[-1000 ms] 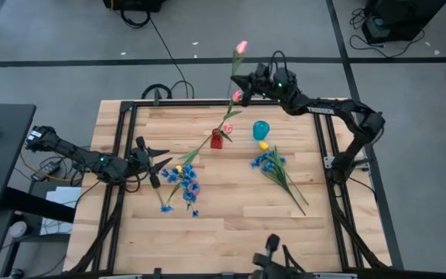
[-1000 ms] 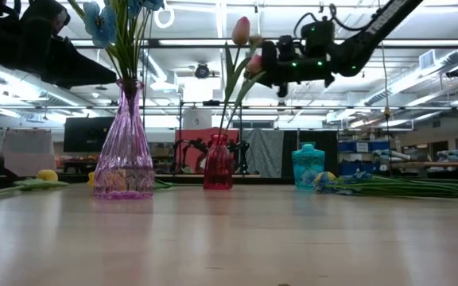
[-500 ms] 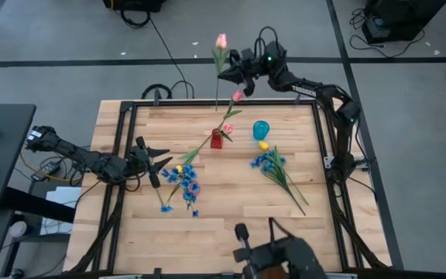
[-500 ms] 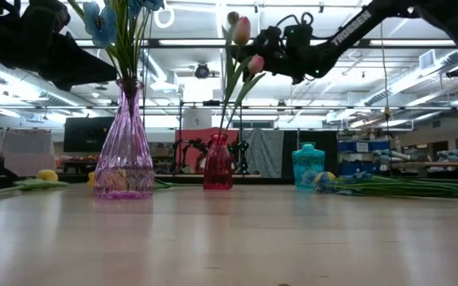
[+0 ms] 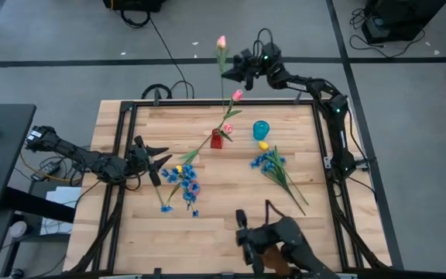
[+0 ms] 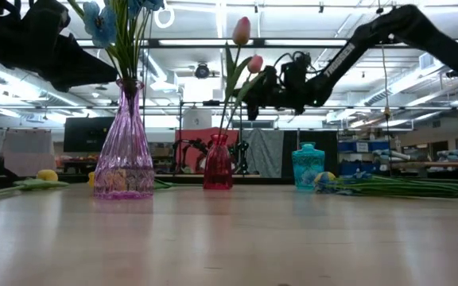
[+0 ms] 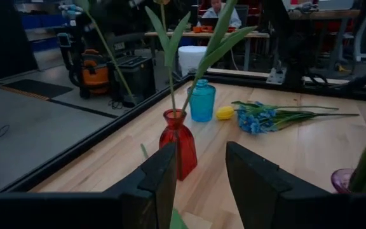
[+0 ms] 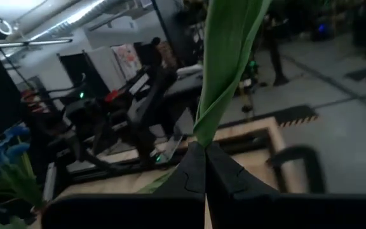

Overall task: Sort flowers into vase by color
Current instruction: Put the pink flower into the red vase

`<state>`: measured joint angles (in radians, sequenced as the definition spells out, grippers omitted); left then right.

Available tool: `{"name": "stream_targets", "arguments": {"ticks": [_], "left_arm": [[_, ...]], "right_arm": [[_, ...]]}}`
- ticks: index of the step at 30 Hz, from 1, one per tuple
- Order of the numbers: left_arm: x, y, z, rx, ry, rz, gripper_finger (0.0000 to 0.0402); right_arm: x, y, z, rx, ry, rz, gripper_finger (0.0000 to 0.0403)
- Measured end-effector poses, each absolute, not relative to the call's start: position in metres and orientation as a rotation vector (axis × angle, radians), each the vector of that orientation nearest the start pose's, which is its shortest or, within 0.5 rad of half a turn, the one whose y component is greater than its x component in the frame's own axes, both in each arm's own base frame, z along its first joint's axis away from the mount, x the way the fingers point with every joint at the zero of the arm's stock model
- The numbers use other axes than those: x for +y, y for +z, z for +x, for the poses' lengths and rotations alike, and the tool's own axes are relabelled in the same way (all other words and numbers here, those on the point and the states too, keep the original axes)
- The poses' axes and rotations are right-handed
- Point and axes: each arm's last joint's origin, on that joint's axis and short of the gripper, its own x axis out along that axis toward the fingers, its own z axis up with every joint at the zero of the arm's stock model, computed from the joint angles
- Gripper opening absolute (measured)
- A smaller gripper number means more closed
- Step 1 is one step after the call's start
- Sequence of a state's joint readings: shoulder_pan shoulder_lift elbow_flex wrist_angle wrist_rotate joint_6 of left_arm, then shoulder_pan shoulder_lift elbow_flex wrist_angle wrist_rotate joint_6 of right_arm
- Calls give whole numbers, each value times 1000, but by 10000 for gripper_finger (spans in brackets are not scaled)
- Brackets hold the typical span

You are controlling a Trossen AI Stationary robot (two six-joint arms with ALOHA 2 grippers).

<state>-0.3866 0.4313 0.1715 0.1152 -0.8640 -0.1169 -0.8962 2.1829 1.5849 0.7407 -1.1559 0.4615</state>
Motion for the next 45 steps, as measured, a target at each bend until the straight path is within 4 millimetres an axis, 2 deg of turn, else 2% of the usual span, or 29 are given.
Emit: {"name": "stream_targets", "arguments": {"ticks": [4,11,19,23,36,45], "left_arm": [[-24,197,118,82,484,-35,142],[-24,198,118,71,483,-43,142],[-24,198,118,71,483,-43,142],[-24,198,118,71,483,-43,142],[-24,198,118,72,483,-42,142],[-24,198,118,72,482,-42,142]], "right_arm": [[-348,232,346,-18,338,354,5],[-323,243,365,-41,421,353,5],[-310,260,369,-82,468,337,5],[-309,259,369,-66,493,347,5],[-292,236,374,-29,563,271,5],[-284,219,372,17,618,287,15]]}}
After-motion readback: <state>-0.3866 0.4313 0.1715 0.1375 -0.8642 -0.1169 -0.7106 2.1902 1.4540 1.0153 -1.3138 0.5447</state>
